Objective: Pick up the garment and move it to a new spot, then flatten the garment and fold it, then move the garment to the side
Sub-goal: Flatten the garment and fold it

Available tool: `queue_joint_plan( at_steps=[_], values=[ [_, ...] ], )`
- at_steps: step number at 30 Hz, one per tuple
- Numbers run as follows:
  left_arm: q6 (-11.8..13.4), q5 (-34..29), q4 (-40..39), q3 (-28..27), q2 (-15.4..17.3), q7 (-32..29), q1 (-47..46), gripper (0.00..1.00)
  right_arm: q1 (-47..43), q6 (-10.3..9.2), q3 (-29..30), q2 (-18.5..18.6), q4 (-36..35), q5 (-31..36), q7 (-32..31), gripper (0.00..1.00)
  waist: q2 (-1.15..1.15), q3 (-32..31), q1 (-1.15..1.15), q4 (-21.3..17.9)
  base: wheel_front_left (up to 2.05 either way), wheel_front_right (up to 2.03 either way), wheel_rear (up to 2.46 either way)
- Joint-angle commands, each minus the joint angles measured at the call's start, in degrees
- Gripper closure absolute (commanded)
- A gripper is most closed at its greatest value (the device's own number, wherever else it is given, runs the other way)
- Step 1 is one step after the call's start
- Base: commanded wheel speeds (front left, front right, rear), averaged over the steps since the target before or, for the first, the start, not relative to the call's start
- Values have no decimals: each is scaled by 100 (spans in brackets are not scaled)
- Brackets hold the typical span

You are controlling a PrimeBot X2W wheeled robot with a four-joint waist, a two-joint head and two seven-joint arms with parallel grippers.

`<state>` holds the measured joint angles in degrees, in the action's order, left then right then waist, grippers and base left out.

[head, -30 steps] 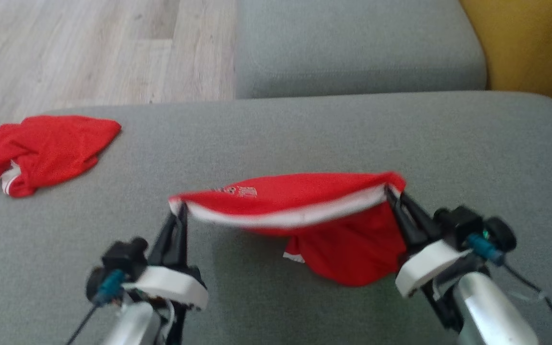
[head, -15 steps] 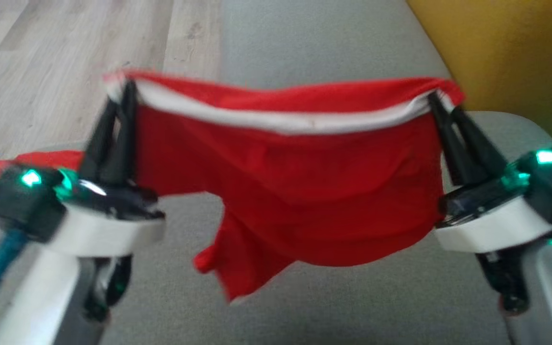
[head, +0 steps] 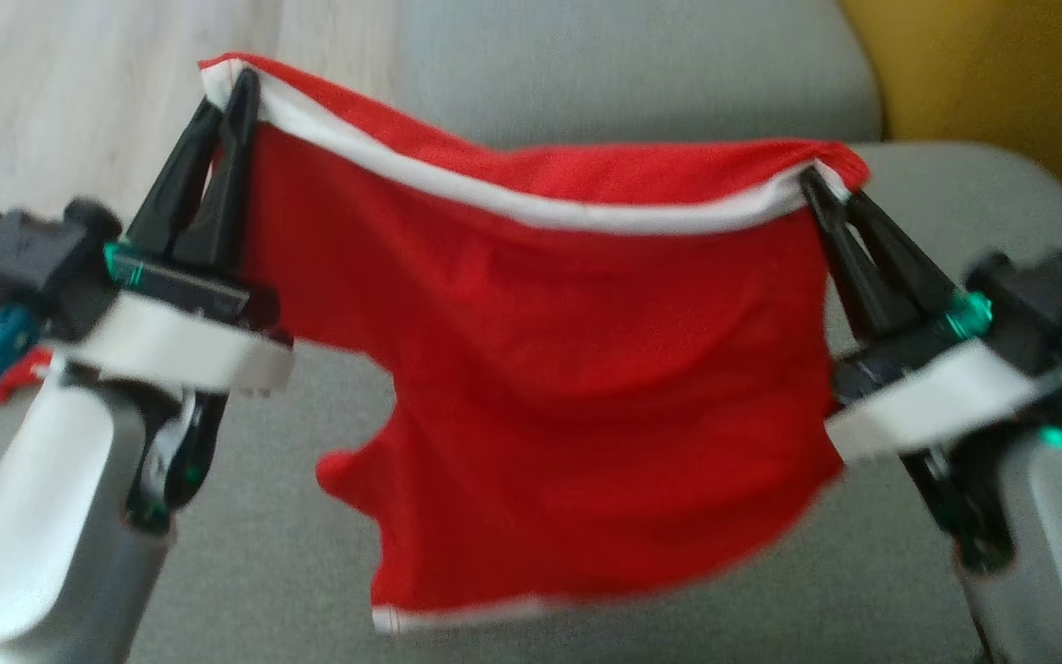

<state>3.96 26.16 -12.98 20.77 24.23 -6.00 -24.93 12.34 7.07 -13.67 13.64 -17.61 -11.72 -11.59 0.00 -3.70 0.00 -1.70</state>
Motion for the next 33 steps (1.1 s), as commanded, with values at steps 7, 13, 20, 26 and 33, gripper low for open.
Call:
queue_joint_plan(
  at_steps=[7,13,20,26,33],
  values=[
    [-417,18,1540,-228,-84,213,-2084,100,2437,42,-412,-164,1834,-4,639,100,0,1374,0,-103,0,0,0],
    [-490,-164,2681,-322,-458,949,-3589,100,4090,42,-79,-681,3495,265,1387,100,0,1873,0,-84,0,0,0],
    [-599,-210,4208,-176,-989,1659,-4375,100,5378,42,144,-996,5603,796,2427,100,0,2565,0,142,0,0,0],
    [-819,-181,4894,24,-1172,1957,-3948,100,4970,42,-47,-1058,6381,842,2648,100,0,2853,0,229,0,0,0],
    [-946,-72,4531,-115,-1283,2094,-3154,100,3909,42,-270,-1071,5291,448,2656,100,0,2727,0,199,0,0,0]
  ],
)
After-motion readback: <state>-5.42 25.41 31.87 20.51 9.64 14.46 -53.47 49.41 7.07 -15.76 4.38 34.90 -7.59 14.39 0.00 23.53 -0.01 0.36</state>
